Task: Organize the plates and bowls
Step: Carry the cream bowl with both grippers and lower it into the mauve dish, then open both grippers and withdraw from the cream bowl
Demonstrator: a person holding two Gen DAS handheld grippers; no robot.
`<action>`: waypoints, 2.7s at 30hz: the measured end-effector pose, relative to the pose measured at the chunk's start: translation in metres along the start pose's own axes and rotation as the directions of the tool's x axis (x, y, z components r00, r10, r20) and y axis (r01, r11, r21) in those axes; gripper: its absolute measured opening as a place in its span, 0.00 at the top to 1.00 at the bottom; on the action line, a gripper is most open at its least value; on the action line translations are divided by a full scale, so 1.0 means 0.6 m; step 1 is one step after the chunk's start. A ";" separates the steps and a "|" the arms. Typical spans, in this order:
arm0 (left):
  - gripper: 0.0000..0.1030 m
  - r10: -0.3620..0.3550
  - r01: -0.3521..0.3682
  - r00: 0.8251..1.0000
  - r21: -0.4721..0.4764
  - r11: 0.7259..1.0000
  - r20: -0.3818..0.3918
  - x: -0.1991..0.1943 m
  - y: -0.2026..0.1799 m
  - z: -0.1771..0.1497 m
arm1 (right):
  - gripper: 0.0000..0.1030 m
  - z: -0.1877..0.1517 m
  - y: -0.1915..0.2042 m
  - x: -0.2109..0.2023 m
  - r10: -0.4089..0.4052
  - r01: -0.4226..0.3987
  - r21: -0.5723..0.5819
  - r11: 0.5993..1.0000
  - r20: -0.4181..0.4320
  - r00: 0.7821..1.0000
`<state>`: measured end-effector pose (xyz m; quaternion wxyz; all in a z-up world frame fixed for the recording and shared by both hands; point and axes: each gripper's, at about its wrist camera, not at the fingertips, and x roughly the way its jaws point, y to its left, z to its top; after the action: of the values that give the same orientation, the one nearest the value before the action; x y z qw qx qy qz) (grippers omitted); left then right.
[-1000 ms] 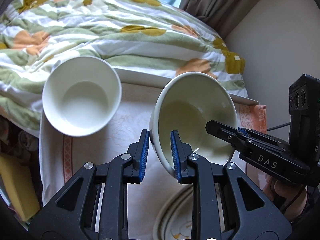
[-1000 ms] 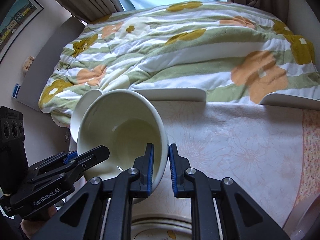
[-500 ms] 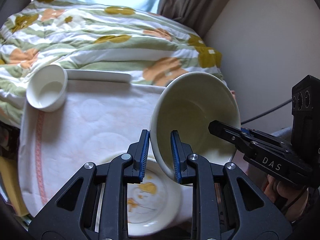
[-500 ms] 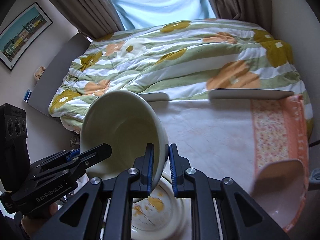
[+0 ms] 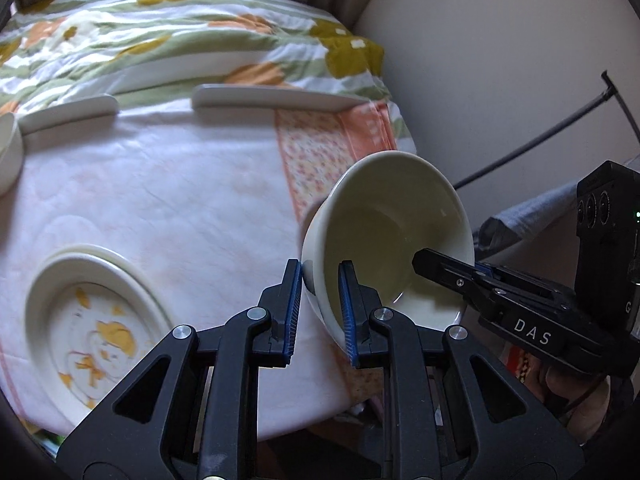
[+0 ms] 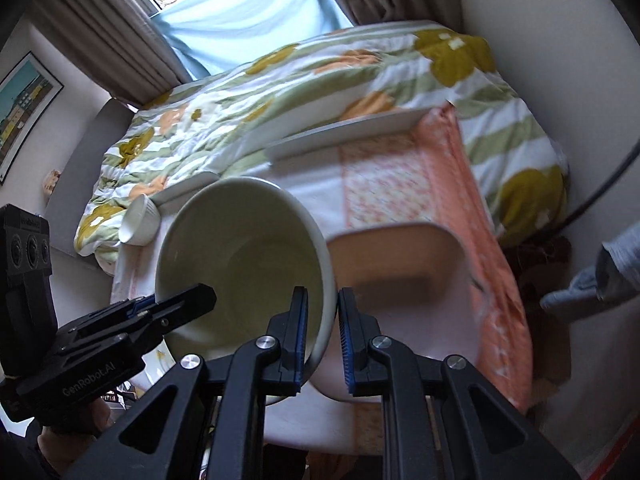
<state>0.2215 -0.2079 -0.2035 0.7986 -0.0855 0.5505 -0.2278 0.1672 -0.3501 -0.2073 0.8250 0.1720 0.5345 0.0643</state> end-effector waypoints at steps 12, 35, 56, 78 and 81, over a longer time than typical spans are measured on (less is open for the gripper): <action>0.84 0.101 -0.094 0.985 0.055 0.994 -0.137 0.147 -0.051 -0.021 | 0.86 -0.017 -0.123 0.077 -0.007 0.010 0.019 1.000 -0.114 0.993; 0.84 0.190 -0.171 0.964 0.114 0.979 -0.186 0.186 -0.059 0.012 | 0.86 -0.009 -0.138 0.104 0.012 -0.011 0.012 1.000 -0.178 0.984; 0.84 0.154 -0.141 0.973 0.082 0.987 -0.174 0.170 -0.043 0.017 | 0.86 -0.010 -0.138 0.099 0.032 -0.021 0.062 0.998 -0.186 0.982; 0.00 0.154 -0.145 0.964 -0.059 0.988 0.219 -0.176 0.007 0.018 | 0.49 0.056 0.035 -0.111 0.121 -0.113 -0.244 0.963 0.021 0.992; 0.00 0.209 -0.175 0.932 -0.136 0.975 0.298 -0.231 0.051 0.010 | 0.03 0.075 0.097 -0.113 0.184 -0.146 -0.347 0.926 0.080 0.980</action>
<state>0.1952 -0.1180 -0.0965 0.8878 -0.1087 0.4352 -0.1026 0.1838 -0.3247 -0.1120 0.8623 0.0747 0.4524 0.2150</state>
